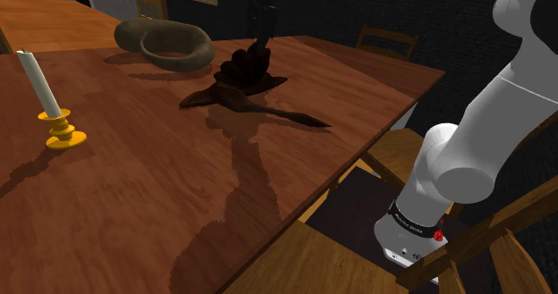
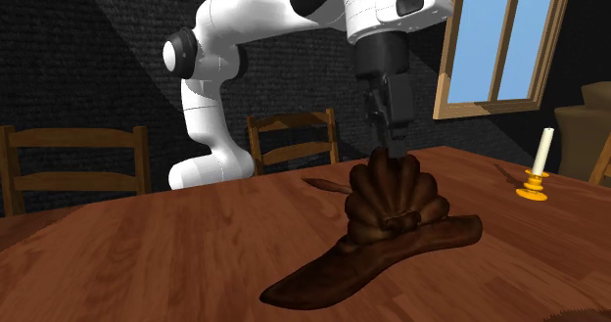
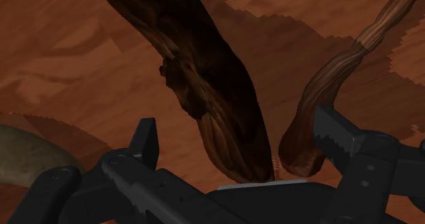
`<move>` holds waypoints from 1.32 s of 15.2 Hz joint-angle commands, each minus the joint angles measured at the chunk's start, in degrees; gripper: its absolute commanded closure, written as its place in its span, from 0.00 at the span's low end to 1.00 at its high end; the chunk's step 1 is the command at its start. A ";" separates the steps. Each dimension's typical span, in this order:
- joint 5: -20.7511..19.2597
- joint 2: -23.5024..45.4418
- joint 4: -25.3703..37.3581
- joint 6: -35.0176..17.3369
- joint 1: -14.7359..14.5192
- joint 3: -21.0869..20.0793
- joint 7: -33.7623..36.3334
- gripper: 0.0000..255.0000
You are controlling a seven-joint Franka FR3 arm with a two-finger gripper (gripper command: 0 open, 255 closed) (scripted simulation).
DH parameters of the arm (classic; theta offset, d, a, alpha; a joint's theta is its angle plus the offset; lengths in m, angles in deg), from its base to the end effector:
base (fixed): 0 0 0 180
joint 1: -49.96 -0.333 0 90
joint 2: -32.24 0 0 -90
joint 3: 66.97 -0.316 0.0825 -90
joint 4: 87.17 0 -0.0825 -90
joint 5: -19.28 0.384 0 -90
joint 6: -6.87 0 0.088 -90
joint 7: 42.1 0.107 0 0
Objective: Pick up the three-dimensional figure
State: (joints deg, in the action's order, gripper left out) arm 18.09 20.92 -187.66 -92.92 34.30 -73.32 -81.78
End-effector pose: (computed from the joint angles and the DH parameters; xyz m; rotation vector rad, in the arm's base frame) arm 0.4697 0.1943 0.6575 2.6256 1.5706 0.2691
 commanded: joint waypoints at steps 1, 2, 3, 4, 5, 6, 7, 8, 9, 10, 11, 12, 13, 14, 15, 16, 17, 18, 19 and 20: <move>-0.05 -0.01 -1.09 -1.25 -0.17 -0.12 -0.45 0.00; -0.03 -0.19 -2.05 -2.04 -0.17 -0.11 -0.44 0.00; -0.02 -0.36 -3.02 -2.84 -0.17 -0.11 -0.43 0.00; 0.00 -0.52 -3.97 -3.62 -0.18 -0.10 -0.41 0.00; 0.01 -0.67 -4.91 -4.41 -0.18 -0.10 -0.40 0.00; 0.03 -0.88 -6.35 -5.64 -0.19 -0.10 -0.37 0.00; 0.03 -0.89 -6.36 -5.64 -0.19 -0.10 -0.37 0.00; 0.03 -0.89 -6.35 -5.64 -0.19 -0.10 -0.37 0.00; 0.03 -0.97 -6.41 -5.63 -0.21 -0.12 -0.34 1.00; 0.03 -0.95 -6.37 -5.59 -0.21 -0.12 -0.34 1.00; 0.03 -0.97 -6.39 -5.60 -0.21 -0.12 -0.34 1.00; 0.03 -0.95 -6.38 -5.61 -0.20 -0.11 -0.35 1.00; 0.03 -0.93 -6.37 -5.63 -0.20 -0.11 -0.35 1.00; 0.02 -0.85 -6.27 -5.60 -0.21 -0.13 -0.34 1.00; 0.02 -0.85 -6.29 -5.62 -0.22 -0.15 -0.30 1.00; 0.02 -0.84 -6.27 -5.60 -0.22 -0.14 -0.31 1.00; 0.02 -0.88 -6.33 -5.63 -0.21 -0.12 -0.34 1.00; 0.03 -0.88 -6.35 -5.64 -0.19 -0.10 -0.37 1.00; 0.02 -0.76 -5.44 -4.86 -0.18 -0.10 -0.39 1.00; 0.01 -0.63 -4.53 -4.08 -0.18 -0.10 -0.40 1.00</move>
State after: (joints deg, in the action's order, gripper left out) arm 18.10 20.21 -192.91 -97.59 34.12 -73.42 -82.20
